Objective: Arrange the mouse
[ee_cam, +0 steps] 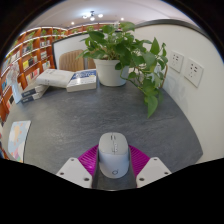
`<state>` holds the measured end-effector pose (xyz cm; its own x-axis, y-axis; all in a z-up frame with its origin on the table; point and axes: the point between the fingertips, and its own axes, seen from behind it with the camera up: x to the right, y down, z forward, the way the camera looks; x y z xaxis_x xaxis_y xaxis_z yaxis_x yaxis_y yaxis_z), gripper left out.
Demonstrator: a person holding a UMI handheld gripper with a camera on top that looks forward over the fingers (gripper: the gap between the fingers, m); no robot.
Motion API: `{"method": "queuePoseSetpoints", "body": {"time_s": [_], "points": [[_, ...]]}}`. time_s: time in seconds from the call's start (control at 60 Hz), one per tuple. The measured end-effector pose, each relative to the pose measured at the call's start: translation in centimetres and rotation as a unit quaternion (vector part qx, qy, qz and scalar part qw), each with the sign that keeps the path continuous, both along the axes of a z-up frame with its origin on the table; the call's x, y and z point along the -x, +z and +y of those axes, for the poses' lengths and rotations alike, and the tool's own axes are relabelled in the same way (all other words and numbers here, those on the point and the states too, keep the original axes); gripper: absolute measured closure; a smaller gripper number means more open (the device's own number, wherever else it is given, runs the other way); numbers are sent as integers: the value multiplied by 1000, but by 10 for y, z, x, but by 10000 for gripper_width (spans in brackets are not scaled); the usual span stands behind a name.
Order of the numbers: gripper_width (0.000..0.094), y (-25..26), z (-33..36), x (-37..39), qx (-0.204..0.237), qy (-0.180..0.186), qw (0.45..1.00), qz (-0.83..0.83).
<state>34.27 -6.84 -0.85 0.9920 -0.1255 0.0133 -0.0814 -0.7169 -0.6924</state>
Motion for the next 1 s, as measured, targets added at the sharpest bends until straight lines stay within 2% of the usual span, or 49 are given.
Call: {"method": "queuePoseSetpoints", "body": {"time_s": [0.133, 0.233, 0.367, 0.45, 0.567, 0.65, 0.783, 0.9, 1.0], "points": [[607, -1, -1, 0, 11, -8, 1000, 1], [608, 6, -3, 1, 25, -32, 999, -11], [608, 81, 10, 31, -36, -56, 997, -44], [607, 139, 20, 73, -73, -57, 994, -50], [609, 204, 34, 154, -124, -42, 990, -48], [609, 225, 43, 216, -139, -12, 990, -37], [606, 217, 46, 308, -134, 35, 990, -36], [607, 164, 41, 374, -98, 60, 993, -10], [608, 107, 33, 408, -55, 65, 996, -2]]}}
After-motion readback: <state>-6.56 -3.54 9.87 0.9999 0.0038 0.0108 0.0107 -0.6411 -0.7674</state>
